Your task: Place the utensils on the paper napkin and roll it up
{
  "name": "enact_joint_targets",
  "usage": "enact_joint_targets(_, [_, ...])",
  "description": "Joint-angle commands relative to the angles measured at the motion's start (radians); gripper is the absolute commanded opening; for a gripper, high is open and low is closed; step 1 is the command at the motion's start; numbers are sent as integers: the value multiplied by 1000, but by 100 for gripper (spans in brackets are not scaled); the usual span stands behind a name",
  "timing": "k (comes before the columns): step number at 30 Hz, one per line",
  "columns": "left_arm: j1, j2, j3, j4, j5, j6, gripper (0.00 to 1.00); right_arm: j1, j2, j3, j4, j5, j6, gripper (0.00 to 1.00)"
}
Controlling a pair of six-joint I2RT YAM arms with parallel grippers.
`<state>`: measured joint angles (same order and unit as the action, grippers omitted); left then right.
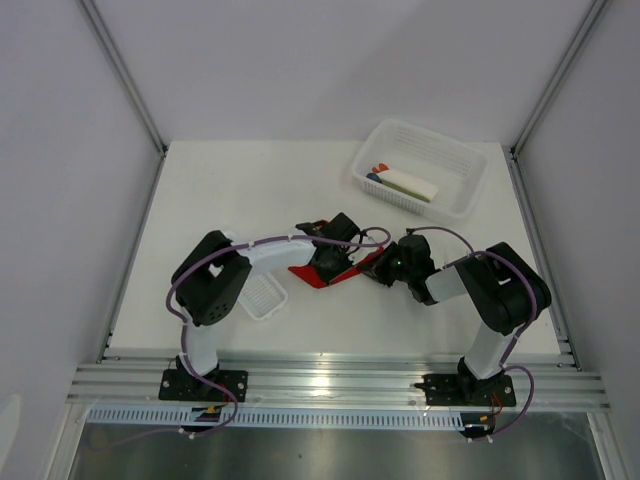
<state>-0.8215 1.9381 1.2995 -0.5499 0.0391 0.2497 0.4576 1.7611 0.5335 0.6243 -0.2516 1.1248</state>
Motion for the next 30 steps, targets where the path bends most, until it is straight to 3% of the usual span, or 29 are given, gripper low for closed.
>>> enact_joint_targets(1, [12,-8,-42,-28,-2,-12,11,-7,-12,2,-69,38,-28,0])
enact_joint_targets(19, [12,-143,-31,4,53,48,19,6,-23,5,-90,29,-26,0])
enact_joint_targets(30, [12,39,168,-28,48,-16,18,7,-37,6,-104,34,-31,0])
